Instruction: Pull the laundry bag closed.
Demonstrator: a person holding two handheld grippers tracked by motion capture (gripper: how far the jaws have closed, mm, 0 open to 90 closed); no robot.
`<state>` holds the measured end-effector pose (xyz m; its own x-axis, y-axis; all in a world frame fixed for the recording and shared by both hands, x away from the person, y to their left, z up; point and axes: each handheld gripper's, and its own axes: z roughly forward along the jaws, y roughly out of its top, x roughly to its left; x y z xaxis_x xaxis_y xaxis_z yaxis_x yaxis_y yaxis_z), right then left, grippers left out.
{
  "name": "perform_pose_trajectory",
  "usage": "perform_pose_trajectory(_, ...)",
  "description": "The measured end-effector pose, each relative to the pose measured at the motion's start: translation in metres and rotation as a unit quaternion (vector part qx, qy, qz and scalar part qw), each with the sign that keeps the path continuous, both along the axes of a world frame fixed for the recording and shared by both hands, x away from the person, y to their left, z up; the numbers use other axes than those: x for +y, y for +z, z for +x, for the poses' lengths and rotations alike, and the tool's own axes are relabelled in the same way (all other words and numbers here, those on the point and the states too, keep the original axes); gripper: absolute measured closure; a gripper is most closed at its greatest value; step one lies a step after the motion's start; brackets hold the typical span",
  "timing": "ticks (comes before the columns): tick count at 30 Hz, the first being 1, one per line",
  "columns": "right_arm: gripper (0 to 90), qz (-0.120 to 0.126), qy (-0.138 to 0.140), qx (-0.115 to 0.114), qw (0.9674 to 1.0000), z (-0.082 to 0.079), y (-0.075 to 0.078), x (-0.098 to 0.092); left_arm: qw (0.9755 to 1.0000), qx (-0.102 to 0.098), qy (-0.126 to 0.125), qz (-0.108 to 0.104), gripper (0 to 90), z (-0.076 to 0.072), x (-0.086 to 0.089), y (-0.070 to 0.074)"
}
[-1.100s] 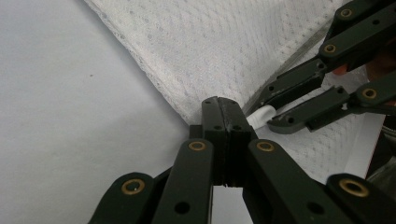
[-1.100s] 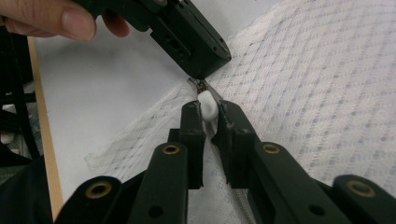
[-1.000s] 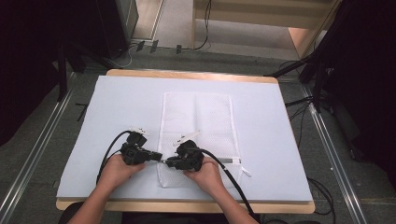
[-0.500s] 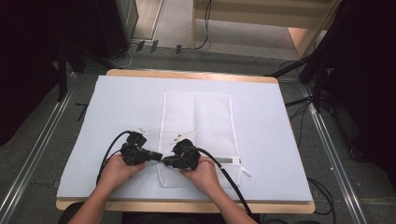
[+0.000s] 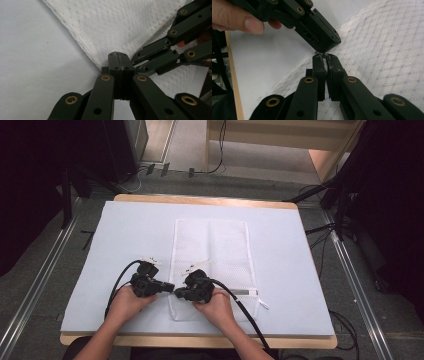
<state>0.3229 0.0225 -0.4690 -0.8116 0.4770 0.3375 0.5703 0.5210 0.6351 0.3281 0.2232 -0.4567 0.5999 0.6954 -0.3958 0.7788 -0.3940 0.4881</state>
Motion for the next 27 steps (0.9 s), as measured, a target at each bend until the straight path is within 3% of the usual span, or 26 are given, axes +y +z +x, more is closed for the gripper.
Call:
perform_pose_trajectory(10,88.6,0.002,-0.004,0.002,1.0,0.001,0.0,-0.005,0.9999,-0.009,-0.009,0.009,90.0,-0.001,-0.001,0.001)
perform_pose_trajectory(27,88.6,0.001,-0.01,0.002,0.9999,0.0,0.001,-0.014,0.9999,-0.006,-0.009,0.006,90.0,0.0,0.0,0.0)
